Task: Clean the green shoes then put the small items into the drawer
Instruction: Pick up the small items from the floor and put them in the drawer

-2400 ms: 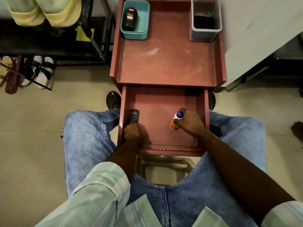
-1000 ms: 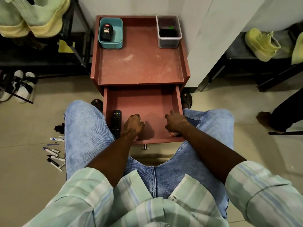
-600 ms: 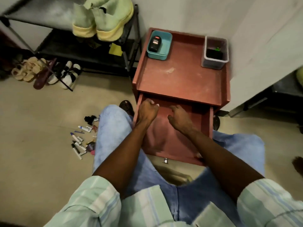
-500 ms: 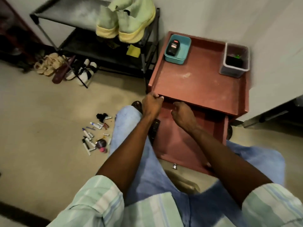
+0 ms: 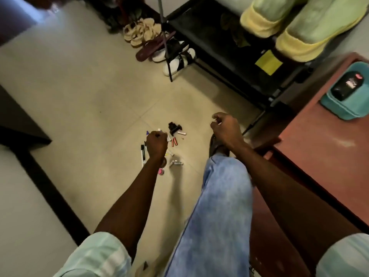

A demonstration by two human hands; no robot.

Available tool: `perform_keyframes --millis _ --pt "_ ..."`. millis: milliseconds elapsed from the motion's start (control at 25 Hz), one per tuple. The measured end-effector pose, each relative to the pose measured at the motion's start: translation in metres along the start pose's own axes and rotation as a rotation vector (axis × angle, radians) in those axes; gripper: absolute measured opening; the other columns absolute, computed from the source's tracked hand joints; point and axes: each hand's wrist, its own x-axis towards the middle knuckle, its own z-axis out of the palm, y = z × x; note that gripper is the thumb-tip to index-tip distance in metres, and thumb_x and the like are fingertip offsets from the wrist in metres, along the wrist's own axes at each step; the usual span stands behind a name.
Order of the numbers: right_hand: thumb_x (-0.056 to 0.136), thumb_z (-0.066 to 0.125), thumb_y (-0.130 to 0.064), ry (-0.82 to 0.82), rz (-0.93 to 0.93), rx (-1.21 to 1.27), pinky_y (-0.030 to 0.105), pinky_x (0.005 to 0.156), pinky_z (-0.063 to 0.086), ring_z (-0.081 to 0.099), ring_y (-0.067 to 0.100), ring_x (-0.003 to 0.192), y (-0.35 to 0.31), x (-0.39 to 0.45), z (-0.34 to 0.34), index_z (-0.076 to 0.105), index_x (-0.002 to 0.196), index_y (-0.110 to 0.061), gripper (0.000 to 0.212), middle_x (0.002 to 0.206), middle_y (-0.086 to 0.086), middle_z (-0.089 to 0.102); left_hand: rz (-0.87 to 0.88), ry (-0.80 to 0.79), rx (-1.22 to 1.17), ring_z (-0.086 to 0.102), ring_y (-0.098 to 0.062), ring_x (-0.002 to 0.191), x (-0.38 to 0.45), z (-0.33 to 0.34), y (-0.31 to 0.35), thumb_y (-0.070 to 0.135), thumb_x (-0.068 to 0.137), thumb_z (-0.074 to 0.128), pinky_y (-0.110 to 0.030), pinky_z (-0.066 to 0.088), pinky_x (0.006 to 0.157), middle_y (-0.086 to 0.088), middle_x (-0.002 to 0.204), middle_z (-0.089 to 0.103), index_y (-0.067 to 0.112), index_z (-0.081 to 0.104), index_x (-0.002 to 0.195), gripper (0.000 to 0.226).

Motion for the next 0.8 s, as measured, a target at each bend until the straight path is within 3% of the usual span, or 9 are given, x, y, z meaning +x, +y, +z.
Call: perform_keyframes --millis 120,240,400,640,800 --pt "0.087 0.058 -0.018 -0.099 0.029 -0.026 0.026 0.080 0.044 0.064 0.024 0.096 0.012 0.039 0.040 0.067 0.118 -0.014 0.032 0.104 0.007 0.071 -0.112 0.039 0.215 0.068 -0.034 0.084 0.051 -0.007 -0.059 0.028 0.074 0.053 -0.045 0.057 0.076 -0.014 0.083 0.071 0.011 0.065 0.077 0.022" --pt "0.089 0.059 -0.017 -0.184 0.050 -0.035 0.023 0.078 0.042 0.063 0.024 0.096 0.020 0.072 0.080 0.066 0.120 -0.012 0.032 0.101 0.008 0.070 -0.133 0.011 0.379 0.062 -0.032 0.094 0.066 -0.003 -0.081 0.020 0.084 0.056 -0.033 0.048 0.078 -0.013 0.096 0.069 0.006 0.066 0.092 0.019" --pt "0.088 0.059 -0.015 -0.234 0.088 -0.020 0.031 0.082 0.048 0.063 0.028 0.094 0.033 0.099 0.128 0.065 0.118 -0.011 0.031 0.097 0.010 0.070 -0.155 -0.022 0.478 0.060 -0.031 0.096 0.086 0.012 -0.121 0.020 0.085 0.058 -0.028 0.041 0.073 -0.013 0.101 0.068 0.005 0.064 0.096 0.019" --pt "0.090 0.056 -0.010 -0.224 0.051 -0.023 0.037 0.084 0.051 0.062 0.032 0.101 0.046 0.113 0.186 0.059 0.128 -0.008 0.038 0.112 0.015 0.067 -0.016 -0.006 0.628 0.061 -0.035 0.092 0.129 0.030 -0.158 0.017 0.091 0.053 -0.032 0.042 0.070 -0.017 0.098 0.067 0.003 0.064 0.095 0.018" --pt "0.092 0.052 -0.009 -0.195 -0.101 0.004 0.026 0.079 0.043 0.063 0.028 0.100 0.041 0.113 0.211 0.059 0.127 -0.007 0.036 0.113 0.012 0.067 0.154 0.088 0.831 0.058 -0.038 0.094 0.187 0.036 -0.160 0.024 0.092 0.052 -0.036 0.039 0.072 -0.019 0.096 0.064 0.003 0.065 0.096 0.025"
